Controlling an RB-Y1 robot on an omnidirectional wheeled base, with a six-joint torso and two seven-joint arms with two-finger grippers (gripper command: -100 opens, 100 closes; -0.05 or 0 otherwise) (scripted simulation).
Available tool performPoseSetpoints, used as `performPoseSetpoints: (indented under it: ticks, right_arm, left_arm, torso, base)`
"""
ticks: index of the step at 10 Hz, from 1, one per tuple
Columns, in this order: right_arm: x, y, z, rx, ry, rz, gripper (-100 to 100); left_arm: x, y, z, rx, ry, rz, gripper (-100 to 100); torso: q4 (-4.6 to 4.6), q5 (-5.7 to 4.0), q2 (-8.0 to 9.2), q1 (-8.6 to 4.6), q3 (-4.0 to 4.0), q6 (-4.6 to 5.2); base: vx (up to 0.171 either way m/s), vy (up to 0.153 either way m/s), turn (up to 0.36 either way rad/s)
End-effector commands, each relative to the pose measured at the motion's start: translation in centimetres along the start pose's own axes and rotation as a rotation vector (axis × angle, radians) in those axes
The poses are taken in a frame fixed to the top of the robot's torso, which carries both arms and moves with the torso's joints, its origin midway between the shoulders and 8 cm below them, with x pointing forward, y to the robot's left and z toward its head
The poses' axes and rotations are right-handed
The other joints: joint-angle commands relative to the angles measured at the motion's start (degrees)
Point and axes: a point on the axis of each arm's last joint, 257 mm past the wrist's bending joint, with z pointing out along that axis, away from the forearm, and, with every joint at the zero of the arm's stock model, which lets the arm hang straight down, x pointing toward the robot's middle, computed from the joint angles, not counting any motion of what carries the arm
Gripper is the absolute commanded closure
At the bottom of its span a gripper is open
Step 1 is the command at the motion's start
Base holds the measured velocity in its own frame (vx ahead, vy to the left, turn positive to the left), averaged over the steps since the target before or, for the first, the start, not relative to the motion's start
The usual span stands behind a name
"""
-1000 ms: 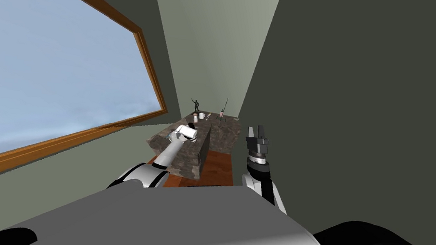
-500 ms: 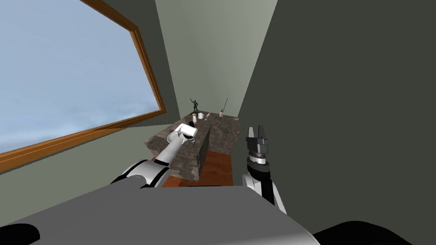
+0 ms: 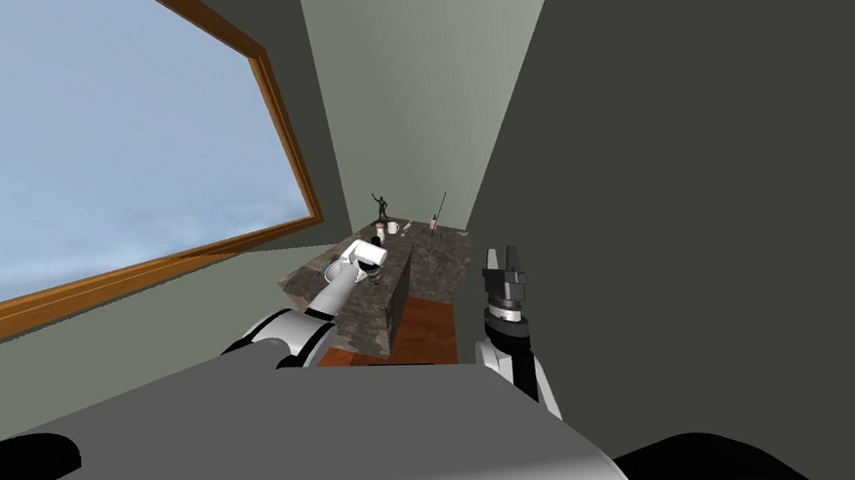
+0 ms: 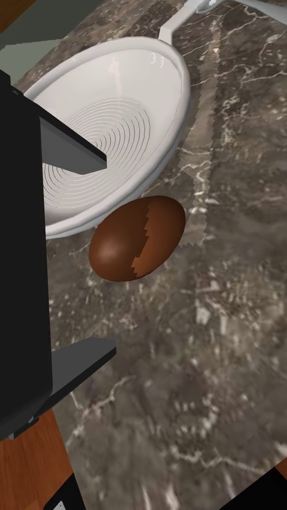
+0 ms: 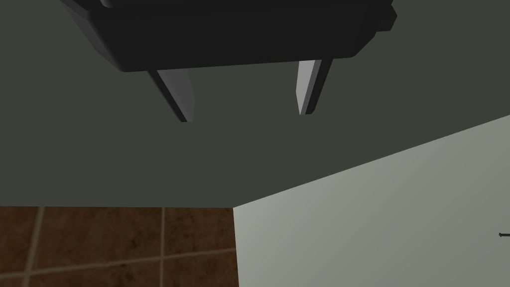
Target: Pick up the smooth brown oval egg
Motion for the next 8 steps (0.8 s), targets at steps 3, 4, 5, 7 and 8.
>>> performPoseSetpoints:
  ticks: [3,4,5,7,8]
  right_arm:
    - [0.0,0.0,0.0,0.0,0.0,0.0,0]
    - [0.0,0.0,0.0,0.0,0.0,0.0,0]
    - [0.0,0.0,0.0,0.0,0.0,0.0,0]
    - [0.0,0.0,0.0,0.0,0.0,0.0,0]
    - [0.0,0.0,0.0,0.0,0.0,0.0,0]
  left_arm:
    - [-0.5,0.2,1.3,0.0,0.003,0.005,-100]
    - [-0.7,0.3,1.9,0.001,0.004,0.007,-100]
    - [-0.6,0.3,1.6,-0.001,0.002,0.005,-100]
    - [-0.6,0.3,1.7,0.001,0.003,0.006,100]
    - [-0.6,0.1,1.6,0.005,0.006,0.005,100]
  torso:
    - [0.02,-0.01,0.06,-0.05,0.04,0.0]
    - [0.01,-0.02,0.03,-0.08,0.02,0.0]
    - [0.0,-0.02,0.0,-0.11,0.0,0.0]
    - [0.02,-0.01,0.09,-0.05,0.05,0.01]
    - [-0.07,0.03,0.07,-0.03,0.0,0.04]
  base:
    - [0.014,-0.01,0.015]
    - [0.036,-0.027,0.02]
    - [0.017,-0.014,0.008]
    - [0.003,0.001,0.003]
    - [0.0,0.0,0.0]
